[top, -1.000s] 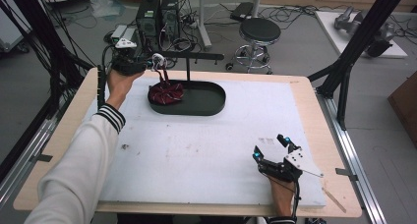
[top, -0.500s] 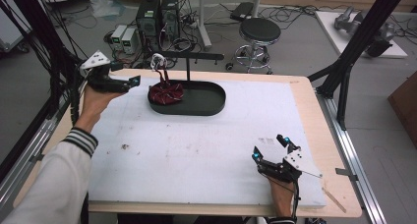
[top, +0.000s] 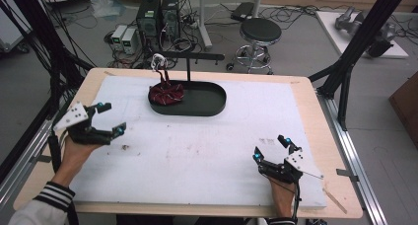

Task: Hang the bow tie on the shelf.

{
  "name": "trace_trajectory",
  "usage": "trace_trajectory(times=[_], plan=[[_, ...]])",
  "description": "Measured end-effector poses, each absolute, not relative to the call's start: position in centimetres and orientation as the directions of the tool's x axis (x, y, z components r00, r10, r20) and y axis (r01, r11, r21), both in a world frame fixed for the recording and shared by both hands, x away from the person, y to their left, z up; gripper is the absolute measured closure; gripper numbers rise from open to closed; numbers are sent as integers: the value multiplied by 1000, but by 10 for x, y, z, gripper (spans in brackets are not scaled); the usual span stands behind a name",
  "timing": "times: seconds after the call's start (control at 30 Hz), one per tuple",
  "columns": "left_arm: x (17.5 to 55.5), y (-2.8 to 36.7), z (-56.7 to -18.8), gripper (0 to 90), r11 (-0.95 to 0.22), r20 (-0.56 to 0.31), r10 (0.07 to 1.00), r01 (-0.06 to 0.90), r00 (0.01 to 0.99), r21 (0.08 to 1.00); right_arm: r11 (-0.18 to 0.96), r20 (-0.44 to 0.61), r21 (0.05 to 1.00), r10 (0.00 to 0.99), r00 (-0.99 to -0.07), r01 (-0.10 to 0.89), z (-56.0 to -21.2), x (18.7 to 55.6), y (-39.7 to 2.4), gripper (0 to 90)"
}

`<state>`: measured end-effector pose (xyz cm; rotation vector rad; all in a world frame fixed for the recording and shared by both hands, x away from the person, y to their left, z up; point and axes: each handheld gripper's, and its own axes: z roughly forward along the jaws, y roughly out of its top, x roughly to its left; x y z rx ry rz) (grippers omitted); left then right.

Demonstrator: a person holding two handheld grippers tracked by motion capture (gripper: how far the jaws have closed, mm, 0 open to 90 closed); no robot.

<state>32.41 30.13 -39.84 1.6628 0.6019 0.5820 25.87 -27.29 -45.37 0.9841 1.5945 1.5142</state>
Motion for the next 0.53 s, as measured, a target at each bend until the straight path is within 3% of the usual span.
trace_trajectory(times=[0.23,0.53], plan=[[287,294,-435,69,-54,43,701,-7,711,998,24,-1,999,894,-448,46,-454,259,-273,70],[275,299,-455,69,5,14,729,-25,685,1000,30,-9,999,894,-448,40,-454,258,-272,70]])
